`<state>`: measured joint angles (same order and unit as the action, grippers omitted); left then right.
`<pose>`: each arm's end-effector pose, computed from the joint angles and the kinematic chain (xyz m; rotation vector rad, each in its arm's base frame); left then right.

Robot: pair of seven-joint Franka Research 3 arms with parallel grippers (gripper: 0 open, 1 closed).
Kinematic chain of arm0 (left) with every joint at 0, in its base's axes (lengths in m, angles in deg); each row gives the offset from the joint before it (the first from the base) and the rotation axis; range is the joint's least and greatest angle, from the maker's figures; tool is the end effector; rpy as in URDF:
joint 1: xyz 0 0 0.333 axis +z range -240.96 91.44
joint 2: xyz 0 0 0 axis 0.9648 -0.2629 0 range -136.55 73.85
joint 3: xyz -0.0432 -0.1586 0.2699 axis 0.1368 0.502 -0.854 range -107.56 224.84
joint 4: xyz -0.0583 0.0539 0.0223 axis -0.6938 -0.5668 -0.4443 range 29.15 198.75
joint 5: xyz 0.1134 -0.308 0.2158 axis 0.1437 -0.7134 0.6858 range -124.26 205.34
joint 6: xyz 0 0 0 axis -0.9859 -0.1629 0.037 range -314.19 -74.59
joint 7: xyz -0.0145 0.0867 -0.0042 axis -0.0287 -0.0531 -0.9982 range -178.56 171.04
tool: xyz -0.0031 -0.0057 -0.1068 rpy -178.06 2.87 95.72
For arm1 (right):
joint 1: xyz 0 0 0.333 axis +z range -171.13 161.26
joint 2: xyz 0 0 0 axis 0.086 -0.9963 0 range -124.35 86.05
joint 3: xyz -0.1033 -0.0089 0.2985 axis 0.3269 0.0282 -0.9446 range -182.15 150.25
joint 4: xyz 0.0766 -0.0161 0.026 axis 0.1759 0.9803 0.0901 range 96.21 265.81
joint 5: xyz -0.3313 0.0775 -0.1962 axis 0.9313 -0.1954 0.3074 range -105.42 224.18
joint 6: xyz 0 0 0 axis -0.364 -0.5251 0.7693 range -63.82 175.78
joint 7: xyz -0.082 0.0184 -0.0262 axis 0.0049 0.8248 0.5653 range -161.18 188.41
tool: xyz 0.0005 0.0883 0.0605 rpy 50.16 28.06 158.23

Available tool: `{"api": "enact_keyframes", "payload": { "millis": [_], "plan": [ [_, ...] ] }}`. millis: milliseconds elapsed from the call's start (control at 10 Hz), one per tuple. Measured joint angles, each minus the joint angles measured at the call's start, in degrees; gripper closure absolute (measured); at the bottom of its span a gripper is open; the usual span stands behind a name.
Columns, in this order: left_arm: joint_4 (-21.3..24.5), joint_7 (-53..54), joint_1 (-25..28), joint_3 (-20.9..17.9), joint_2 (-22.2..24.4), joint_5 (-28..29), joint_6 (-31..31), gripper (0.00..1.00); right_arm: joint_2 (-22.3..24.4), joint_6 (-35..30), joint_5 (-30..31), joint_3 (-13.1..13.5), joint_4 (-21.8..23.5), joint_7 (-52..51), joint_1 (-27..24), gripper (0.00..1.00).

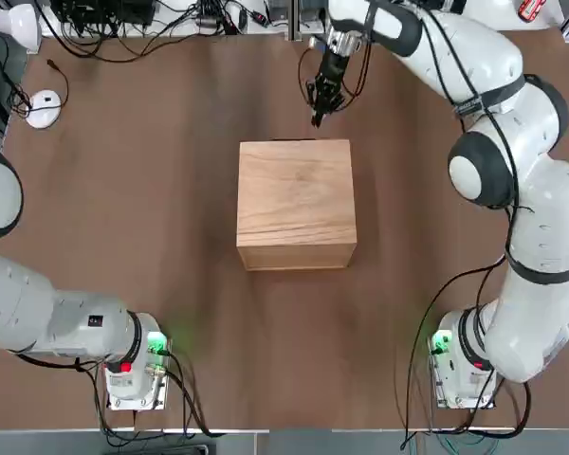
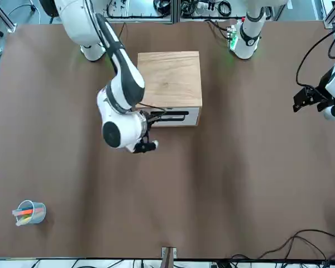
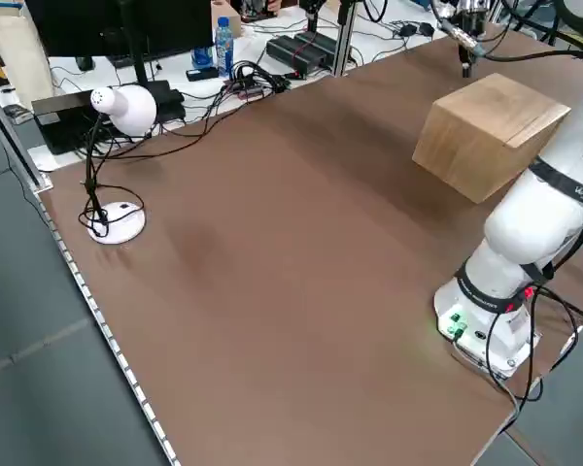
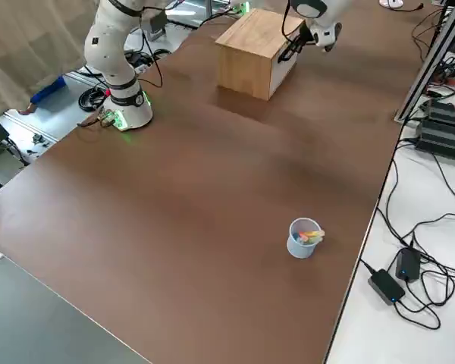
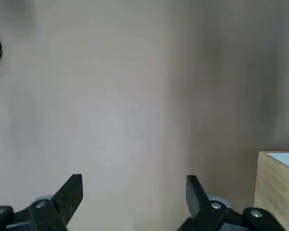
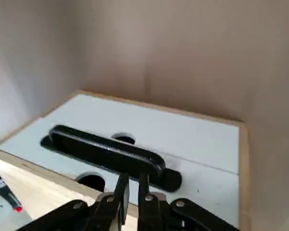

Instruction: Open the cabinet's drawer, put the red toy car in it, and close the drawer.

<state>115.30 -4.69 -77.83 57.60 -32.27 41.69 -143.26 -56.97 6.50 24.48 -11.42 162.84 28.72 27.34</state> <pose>0.5641 -0.0180 0.5979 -3.1212 0.0320 -0.0035 0.5944 0.3908 0.3584 -2.6636 -0.1149 0.6099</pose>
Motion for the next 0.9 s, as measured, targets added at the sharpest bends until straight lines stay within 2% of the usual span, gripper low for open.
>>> {"api": "enact_keyframes", "payload": {
  "millis": [400,500,600,900],
  "plan": [
    [-0.1,0.0,0.0,0.0,0.0,0.0,0.0,0.04,0.1,7.3,0.4,0.3,-2.2,-1.0,-6.4,0.75],
    [-0.1,0.0,0.0,0.0,-0.1,0.0,0.0,0.04,0.1,9.2,1.4,0.4,-2.7,-1.9,-8.1,0.7],
    [-0.1,0.0,0.0,0.0,-0.1,0.0,0.0,0.04,0.1,10.5,3.5,0.5,-3.0,-3.3,-9.8,0.57],
    [-0.5,0.0,0.0,0.0,-0.1,0.0,0.0,0.04,0.1,12.5,12.7,1.2,-3.9,-8.3,-14.6,0.1]
  ]
}}
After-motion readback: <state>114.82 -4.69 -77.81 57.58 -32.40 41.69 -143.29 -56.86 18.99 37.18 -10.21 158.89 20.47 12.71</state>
